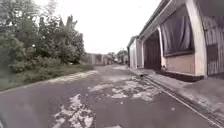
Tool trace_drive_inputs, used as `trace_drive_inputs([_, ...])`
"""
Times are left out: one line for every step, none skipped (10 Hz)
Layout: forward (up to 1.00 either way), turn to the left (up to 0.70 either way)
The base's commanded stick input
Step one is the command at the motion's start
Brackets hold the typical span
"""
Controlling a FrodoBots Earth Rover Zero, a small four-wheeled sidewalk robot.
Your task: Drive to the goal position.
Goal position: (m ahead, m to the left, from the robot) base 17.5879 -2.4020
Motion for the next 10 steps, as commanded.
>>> trace_drive_inputs([0.70, 0.00])
trace_drive_inputs([0.70, 0.00])
trace_drive_inputs([0.70, 0.00])
trace_drive_inputs([0.70, 0.00])
trace_drive_inputs([0.70, 0.00])
trace_drive_inputs([0.70, 0.00])
trace_drive_inputs([0.70, 0.00])
trace_drive_inputs([0.70, 0.00])
trace_drive_inputs([0.70, 0.00])
trace_drive_inputs([0.70, 0.00])
